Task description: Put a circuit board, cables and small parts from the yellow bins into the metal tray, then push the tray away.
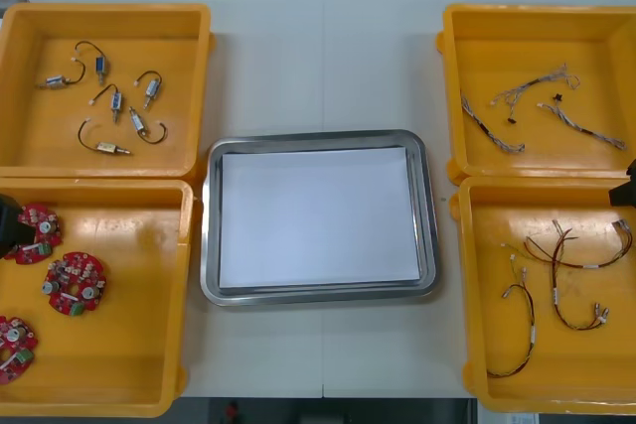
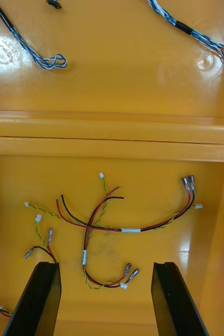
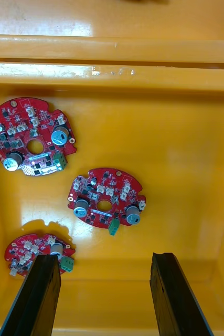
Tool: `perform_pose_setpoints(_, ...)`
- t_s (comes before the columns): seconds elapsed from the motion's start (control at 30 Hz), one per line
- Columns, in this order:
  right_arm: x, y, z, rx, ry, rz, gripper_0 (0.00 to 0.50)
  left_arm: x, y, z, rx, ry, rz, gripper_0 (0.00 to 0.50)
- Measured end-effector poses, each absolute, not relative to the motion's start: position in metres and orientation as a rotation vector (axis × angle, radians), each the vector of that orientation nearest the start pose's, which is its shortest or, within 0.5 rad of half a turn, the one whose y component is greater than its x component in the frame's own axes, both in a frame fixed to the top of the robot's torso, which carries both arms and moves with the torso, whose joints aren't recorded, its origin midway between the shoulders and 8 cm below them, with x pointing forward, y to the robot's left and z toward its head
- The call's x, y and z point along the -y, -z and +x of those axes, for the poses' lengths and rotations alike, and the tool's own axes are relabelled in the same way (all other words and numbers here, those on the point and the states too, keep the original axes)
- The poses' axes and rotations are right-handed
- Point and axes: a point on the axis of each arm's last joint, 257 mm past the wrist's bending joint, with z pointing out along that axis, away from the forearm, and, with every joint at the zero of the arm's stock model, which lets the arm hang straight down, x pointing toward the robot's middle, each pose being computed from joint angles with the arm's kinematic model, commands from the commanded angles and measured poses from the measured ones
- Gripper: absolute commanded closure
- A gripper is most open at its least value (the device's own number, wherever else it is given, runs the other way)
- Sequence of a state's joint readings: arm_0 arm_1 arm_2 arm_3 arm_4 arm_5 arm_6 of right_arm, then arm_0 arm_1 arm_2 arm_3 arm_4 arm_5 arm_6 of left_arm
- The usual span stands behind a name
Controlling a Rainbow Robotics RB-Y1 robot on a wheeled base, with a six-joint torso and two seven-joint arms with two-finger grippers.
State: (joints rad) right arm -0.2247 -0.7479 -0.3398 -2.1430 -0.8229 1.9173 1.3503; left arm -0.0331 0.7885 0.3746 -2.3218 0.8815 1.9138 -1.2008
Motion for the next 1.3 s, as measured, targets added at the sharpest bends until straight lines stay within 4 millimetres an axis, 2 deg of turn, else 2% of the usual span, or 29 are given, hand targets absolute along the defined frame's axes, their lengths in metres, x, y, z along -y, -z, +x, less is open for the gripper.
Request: perform_pose_setpoints(1.3,0.3754,0.1507,0.3919,-2.638,0.004,-0.018,0.000,-0.3758,0.1683,0.3397,-2.677,-0.028,-0.084,0.000)
